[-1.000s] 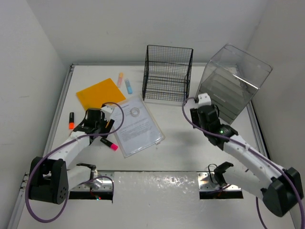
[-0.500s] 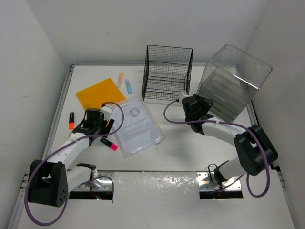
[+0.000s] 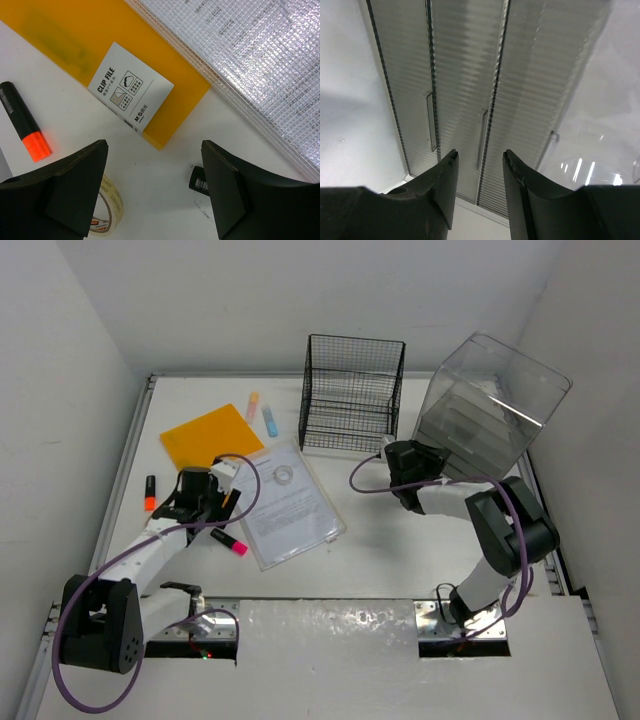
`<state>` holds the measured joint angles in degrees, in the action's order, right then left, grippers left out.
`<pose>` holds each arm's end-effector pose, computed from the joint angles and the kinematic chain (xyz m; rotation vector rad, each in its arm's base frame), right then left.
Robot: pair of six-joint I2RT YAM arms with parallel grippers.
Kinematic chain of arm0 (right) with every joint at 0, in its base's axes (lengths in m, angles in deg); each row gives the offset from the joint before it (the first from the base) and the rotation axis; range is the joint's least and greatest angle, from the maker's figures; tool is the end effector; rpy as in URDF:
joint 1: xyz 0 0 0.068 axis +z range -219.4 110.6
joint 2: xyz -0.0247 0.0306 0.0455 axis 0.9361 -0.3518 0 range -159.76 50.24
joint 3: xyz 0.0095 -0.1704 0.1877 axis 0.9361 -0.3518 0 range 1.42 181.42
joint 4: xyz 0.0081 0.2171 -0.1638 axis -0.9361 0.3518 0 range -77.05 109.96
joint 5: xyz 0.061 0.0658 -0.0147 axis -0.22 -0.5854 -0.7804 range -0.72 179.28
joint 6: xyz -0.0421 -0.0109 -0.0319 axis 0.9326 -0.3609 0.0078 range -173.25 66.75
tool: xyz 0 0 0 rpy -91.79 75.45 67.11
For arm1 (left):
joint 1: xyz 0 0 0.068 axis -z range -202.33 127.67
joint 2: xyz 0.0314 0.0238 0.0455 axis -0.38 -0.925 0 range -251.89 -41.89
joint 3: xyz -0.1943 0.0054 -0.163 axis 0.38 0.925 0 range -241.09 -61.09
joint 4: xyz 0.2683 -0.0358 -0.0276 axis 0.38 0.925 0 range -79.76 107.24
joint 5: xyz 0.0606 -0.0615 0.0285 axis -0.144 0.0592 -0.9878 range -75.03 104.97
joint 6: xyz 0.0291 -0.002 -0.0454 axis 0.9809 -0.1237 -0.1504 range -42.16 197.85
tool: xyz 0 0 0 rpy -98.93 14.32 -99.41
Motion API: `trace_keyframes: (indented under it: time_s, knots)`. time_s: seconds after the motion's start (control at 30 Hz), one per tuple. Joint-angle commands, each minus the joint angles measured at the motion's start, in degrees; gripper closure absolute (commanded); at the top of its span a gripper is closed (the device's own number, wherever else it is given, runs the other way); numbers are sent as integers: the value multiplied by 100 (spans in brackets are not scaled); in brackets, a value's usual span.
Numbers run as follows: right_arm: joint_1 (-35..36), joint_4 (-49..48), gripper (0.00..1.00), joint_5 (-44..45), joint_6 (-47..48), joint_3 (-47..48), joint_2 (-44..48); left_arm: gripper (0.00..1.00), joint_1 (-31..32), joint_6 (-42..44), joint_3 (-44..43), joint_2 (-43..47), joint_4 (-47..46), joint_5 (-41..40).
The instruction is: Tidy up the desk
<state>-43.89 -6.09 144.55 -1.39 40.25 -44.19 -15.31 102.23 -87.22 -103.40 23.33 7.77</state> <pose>0.2914 0.1065 0.1232 -0.8836 1.9922 -1.3160 0.2187 -0.0223 0.1468 0.6014 2.3528 0.2900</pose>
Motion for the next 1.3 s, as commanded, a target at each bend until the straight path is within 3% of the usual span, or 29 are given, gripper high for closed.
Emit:
trace_keyframes:
  time_s: [0.0,0.37,0.73,0.9,1.03,1.27]
  knots:
    - [-91,-186,60,28,-149,152,-49,26,-70,49,55,17,-210,70]
    - [-302,-1328,55,142,132,-270,-427,26,-70,49,38,-115,-227,79]
    - [-425,-1575,56,63,237,-297,-594,26,-70,49,29,-150,-236,79]
    - [-477,-1909,62,142,457,-262,-752,26,-70,40,29,-141,-236,70]
    - [-539,-2138,77,134,545,-253,-813,26,-70,40,29,-141,-236,61]
    - [-574,-2507,82,160,782,-323,-814,26,-70,40,38,-159,-236,70]
